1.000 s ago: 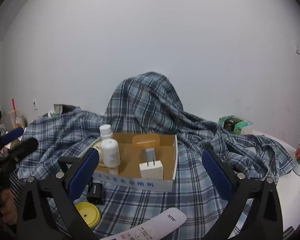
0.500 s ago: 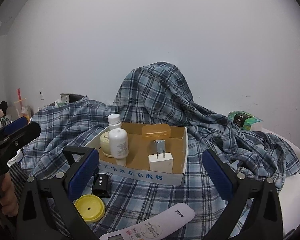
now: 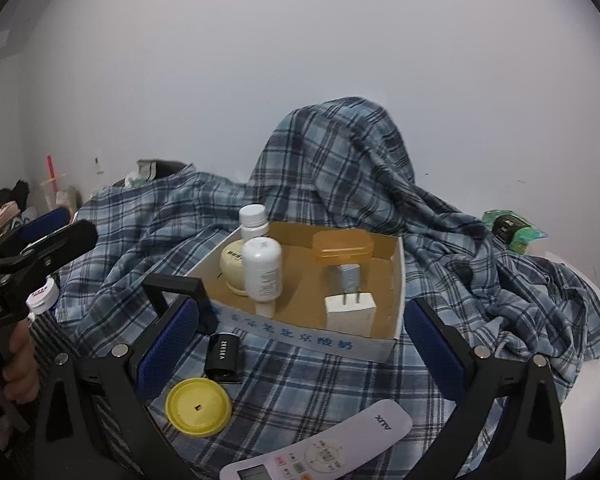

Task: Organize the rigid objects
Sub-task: 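Grasp the black ZEESEA case with the right gripper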

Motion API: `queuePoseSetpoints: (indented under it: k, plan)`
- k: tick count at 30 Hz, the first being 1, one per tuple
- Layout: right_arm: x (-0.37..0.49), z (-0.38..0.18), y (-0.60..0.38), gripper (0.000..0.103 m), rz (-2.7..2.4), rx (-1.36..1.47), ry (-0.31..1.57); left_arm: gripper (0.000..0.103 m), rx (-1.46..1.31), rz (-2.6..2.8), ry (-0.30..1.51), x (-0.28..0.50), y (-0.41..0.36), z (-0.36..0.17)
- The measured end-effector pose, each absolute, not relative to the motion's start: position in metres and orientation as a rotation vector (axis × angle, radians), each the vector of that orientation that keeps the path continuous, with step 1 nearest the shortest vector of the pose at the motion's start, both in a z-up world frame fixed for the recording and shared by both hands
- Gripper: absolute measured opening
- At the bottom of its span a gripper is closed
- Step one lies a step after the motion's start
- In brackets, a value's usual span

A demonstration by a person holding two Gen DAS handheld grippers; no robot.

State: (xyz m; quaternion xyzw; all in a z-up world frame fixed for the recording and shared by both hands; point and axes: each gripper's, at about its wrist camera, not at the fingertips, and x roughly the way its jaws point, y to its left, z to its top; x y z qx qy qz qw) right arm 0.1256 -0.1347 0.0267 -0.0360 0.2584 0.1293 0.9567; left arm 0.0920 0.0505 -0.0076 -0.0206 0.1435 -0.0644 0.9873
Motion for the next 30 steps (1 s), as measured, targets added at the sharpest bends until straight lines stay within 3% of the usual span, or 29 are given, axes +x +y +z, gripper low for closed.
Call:
queuePoseSetpoints:
  k: [5, 8, 11, 19, 25, 27, 30]
  plan:
    - [0.132, 0.026, -0.117, 0.101, 0.287, -0.131, 0.587, 0.103, -0.058, -0.108, 0.303, 0.097, 0.056, -0.019]
    - [0.142, 0.018, -0.105, 0.089, 0.283, -0.162, 0.647, 0.103, -0.074, -0.099, 0.313, 0.099, 0.059, -0.022]
    - [0.153, 0.004, -0.09, 0.088, 0.298, -0.203, 0.715, 0.103, -0.092, -0.033, 0.333, 0.103, 0.063, -0.029]
    - [0.174, -0.03, -0.066, 0.071, 0.401, -0.209, 0.882, 0.103, -0.123, -0.02, 0.417, 0.118, 0.072, -0.039]
    - [0.178, -0.046, -0.06, 0.048, 0.436, -0.219, 0.946, 0.103, -0.121, -0.029, 0.43, 0.121, 0.07, -0.04]
    - [0.181, -0.053, -0.062, 0.031, 0.455, -0.192, 0.979, 0.103, -0.12, -0.03, 0.431, 0.122, 0.071, -0.04]
    - [0.186, -0.061, -0.064, 0.029, 0.461, -0.175, 1.02, 0.103, -0.116, -0.041, 0.436, 0.122, 0.071, -0.041]
